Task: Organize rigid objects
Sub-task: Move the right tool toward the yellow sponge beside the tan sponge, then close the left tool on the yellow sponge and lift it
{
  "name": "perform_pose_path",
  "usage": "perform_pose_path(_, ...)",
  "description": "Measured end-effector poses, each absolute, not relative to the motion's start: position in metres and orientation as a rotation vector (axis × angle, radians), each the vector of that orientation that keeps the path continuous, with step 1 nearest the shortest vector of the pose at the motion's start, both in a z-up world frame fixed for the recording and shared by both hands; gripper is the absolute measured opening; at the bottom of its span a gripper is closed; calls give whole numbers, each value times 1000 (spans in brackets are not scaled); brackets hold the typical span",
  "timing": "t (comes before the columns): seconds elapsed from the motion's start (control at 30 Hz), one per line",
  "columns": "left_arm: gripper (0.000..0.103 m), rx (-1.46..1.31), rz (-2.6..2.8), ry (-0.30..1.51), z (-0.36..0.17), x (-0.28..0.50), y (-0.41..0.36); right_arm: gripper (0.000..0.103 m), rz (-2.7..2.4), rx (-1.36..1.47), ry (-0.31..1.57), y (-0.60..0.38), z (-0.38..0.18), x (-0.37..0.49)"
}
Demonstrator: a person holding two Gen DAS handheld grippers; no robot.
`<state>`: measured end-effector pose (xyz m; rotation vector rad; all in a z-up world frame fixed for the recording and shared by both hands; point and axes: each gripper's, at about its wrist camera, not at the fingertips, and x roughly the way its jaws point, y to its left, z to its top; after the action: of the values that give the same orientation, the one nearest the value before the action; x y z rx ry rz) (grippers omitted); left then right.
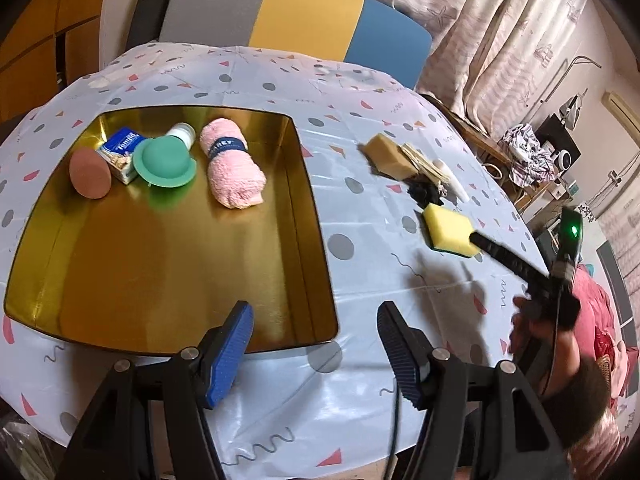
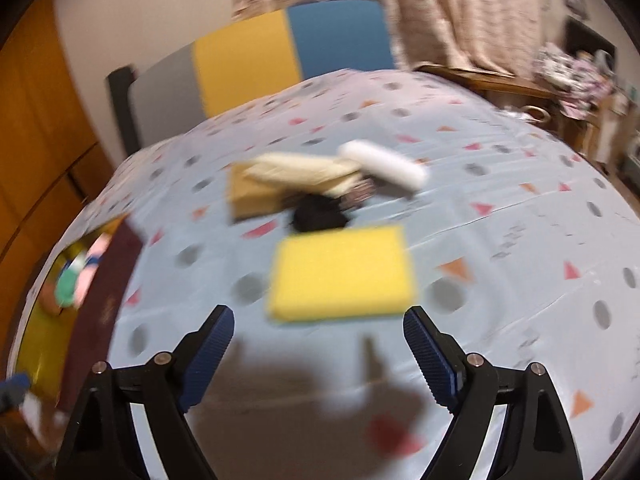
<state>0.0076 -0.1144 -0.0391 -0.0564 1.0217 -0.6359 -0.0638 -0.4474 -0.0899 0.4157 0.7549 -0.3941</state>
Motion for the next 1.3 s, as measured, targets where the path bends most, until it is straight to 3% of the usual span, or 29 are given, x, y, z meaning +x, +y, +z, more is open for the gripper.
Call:
perform_pose_path(0.23,65,-24,-631,1020,-33,1,-126,88,-394,525,789,-494,-112,-44)
perform_pose_path(0.6,65,-1,-626,1017,-25,6,-149,88,-9,546,769,-404,-106,-58)
perform_pose_path(0.77,65,11,-641,1025,-22,6,-168,90,-172,392,718,-417,-97,-75)
perform_pose_path(1.03,67,39,-671,1078,-26,6,-215,93,-488,415,724,-495,-115,-82)
perform_pose_path(1.17,69,59,-689,1089,-25,14,-250,102,-570,445,750,-511,-130,-85)
perform_pose_path(1.3,70,82,-701,1110,-27,29,-288,103,-584,501,756,-520,-138,-88)
